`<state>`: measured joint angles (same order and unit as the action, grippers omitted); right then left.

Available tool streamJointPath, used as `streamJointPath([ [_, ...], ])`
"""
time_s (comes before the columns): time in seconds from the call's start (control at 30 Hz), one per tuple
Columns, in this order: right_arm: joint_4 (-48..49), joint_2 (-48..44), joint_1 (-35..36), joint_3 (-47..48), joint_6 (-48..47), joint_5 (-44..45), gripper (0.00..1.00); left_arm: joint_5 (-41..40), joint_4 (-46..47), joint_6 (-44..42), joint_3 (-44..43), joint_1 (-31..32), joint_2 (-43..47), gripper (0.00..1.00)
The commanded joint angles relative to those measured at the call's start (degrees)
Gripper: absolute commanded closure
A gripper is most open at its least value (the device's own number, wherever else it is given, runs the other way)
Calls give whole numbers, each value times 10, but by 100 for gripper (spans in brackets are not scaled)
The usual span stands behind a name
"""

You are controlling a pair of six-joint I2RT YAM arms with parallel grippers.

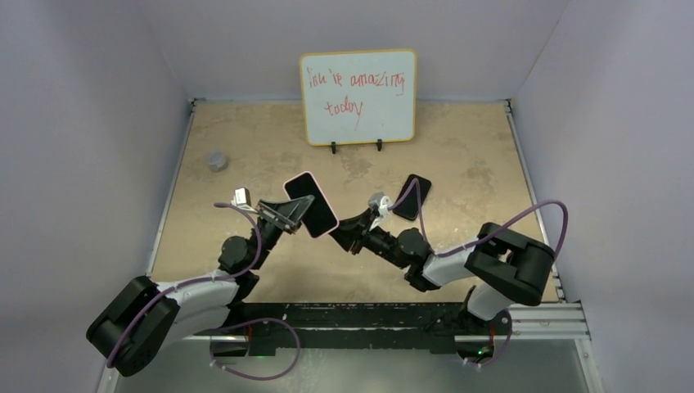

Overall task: Take the phone out of the phone case
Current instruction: Remove the phone case from the phone.

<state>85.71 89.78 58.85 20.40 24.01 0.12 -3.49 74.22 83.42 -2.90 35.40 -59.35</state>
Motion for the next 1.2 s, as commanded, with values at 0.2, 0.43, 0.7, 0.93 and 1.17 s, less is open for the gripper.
streamJointPath([
  [0.2, 35, -67, -1, -53, 29, -38, 55, 29, 59, -4, -32, -4, 2, 100],
  [0.43, 13, -134, -42, -65, 83, -134, 45, 78, 61, -5, -44, -20, -11, 100],
  [0.7, -37, -176, -71, -58, 103, -173, 40, 111, 86, 9, -55, -27, -34, 100],
  [0.93, -25, -165, -107, -61, 133, -194, 40, 134, 96, 13, -66, -30, -48, 100],
  [1.17, -26, -153, -116, -40, 141, -239, 46, 164, 119, 24, -81, -36, -82, 100],
])
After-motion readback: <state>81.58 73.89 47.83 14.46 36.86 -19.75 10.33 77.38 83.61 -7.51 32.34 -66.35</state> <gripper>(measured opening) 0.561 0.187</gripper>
